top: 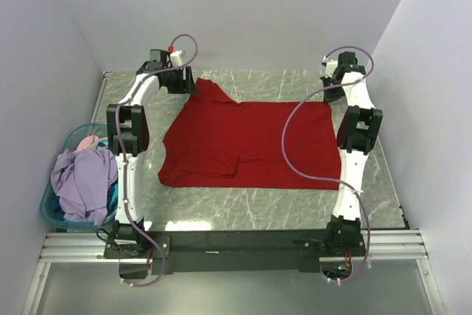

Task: Fold and stack the t-shirts
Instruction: Fold the tshirt

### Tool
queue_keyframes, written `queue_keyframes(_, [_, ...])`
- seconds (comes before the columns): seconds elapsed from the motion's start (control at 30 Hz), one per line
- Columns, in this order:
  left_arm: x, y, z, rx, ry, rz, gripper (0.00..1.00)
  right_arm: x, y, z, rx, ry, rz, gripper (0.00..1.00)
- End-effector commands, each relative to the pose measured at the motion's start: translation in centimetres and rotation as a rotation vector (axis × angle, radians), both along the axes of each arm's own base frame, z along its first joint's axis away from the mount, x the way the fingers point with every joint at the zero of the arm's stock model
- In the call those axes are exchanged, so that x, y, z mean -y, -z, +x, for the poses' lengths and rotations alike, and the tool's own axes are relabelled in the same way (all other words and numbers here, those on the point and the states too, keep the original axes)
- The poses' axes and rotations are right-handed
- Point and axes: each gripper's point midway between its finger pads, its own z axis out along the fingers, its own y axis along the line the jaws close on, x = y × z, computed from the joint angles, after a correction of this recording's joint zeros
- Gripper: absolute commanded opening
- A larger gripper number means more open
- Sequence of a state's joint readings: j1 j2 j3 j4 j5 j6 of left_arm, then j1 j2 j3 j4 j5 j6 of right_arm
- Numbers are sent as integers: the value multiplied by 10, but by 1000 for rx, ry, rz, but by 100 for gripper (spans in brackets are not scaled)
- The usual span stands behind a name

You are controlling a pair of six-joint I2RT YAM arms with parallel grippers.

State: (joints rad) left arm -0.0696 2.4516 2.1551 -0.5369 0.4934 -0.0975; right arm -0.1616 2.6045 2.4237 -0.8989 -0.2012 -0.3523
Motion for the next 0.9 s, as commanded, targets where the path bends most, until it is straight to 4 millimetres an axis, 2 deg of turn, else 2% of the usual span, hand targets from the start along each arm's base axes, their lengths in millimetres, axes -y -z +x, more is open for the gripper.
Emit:
queue_keyframes(0.0, [-3,-7,23,63,-35,9,68,5,-5,3,16,7,-18,0])
queue_keyframes(0.03, [-3,-12,29,82,-43,8,66,5,-6,3,21,6,-18,0])
queue_keyframes(0.07, [-3,-6,32,78,-51,14,65,4,-6,1,19,3,-14,0])
queue_keyframes(0.13, [-2,-8,39,102,-54,28,63,4,-7,1,24,2,-14,0])
queue_keyframes(0.27, [-1,4,44,111,-61,69,61,2,-7,1,24,-4,-12,0])
queue_keyframes(0.5, [12,21,27,38,-34,39,56,3,-8,2,29,-5,-11,0])
queue_keyframes(0.6, [17,27,21,13,-22,27,51,2,-9,2,33,-6,-10,0])
queue_keyframes(0.7, [20,31,19,2,-19,30,44,2,-10,2,37,-5,-9,0])
queue_keyframes(0.73, [20,31,20,3,-23,32,38,2,-9,0,34,-5,-8,0])
queue_keyframes(0.87, [15,19,30,52,-53,48,24,1,-13,2,55,-3,-7,0])
